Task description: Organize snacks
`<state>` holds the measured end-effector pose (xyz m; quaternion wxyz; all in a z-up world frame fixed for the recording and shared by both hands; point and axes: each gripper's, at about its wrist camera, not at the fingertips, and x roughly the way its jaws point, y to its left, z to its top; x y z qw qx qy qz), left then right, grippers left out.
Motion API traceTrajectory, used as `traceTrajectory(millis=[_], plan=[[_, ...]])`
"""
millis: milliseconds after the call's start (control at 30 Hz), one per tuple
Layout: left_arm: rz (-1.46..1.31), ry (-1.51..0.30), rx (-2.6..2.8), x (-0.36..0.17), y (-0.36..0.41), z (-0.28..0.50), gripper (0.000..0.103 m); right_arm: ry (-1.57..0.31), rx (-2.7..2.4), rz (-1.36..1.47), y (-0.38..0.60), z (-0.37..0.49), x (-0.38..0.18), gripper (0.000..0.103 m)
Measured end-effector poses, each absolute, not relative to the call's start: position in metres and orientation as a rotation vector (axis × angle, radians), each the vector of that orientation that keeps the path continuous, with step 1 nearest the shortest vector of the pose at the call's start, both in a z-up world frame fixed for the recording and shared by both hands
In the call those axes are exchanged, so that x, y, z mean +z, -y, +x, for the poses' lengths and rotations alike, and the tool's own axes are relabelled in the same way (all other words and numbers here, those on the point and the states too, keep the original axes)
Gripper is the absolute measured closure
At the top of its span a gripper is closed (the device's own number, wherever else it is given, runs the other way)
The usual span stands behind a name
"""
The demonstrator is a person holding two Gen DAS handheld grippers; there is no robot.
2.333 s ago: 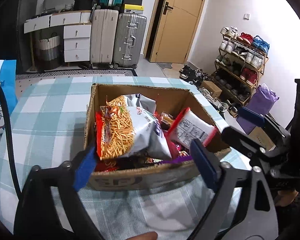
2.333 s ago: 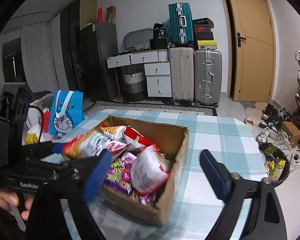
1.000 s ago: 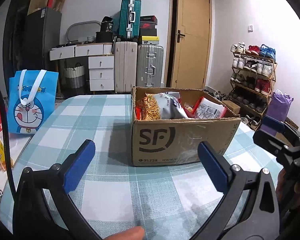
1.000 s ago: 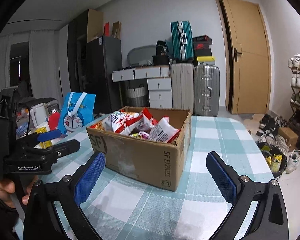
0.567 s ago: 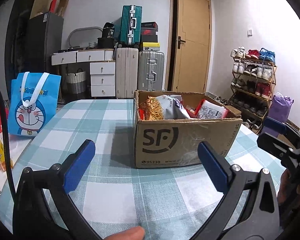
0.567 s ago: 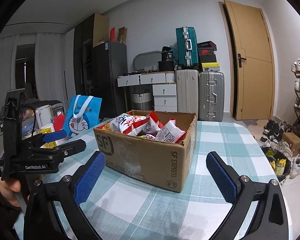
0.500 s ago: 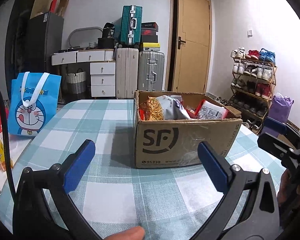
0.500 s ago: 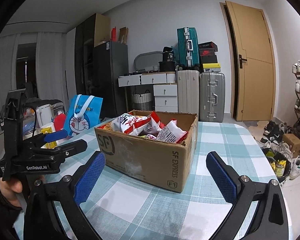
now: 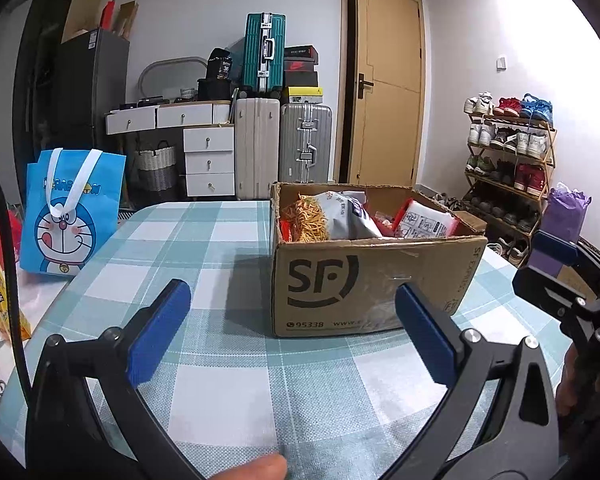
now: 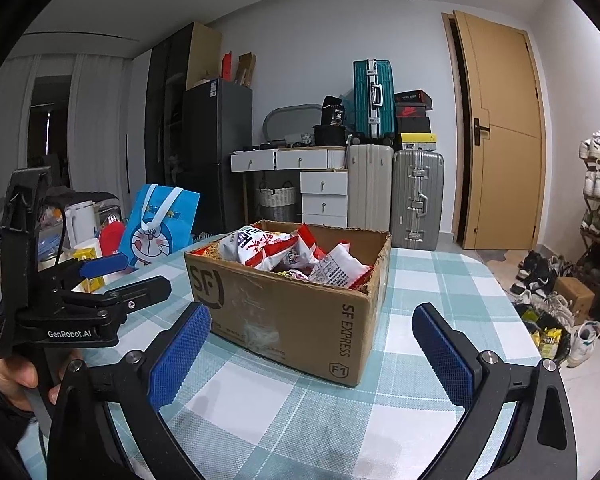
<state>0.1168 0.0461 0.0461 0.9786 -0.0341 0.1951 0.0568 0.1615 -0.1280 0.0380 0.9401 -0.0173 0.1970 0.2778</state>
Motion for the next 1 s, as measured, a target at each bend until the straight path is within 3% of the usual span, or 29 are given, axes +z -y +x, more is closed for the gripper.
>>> traceTrajectory(millis=[1000], plan=[[-0.071, -0.393, 0.11, 0.0467, -0.0468, 0.1183, 0.001, -0.403, 0.567, -0.035, 0.1284, 0.1626, 0.0373, 0.0]])
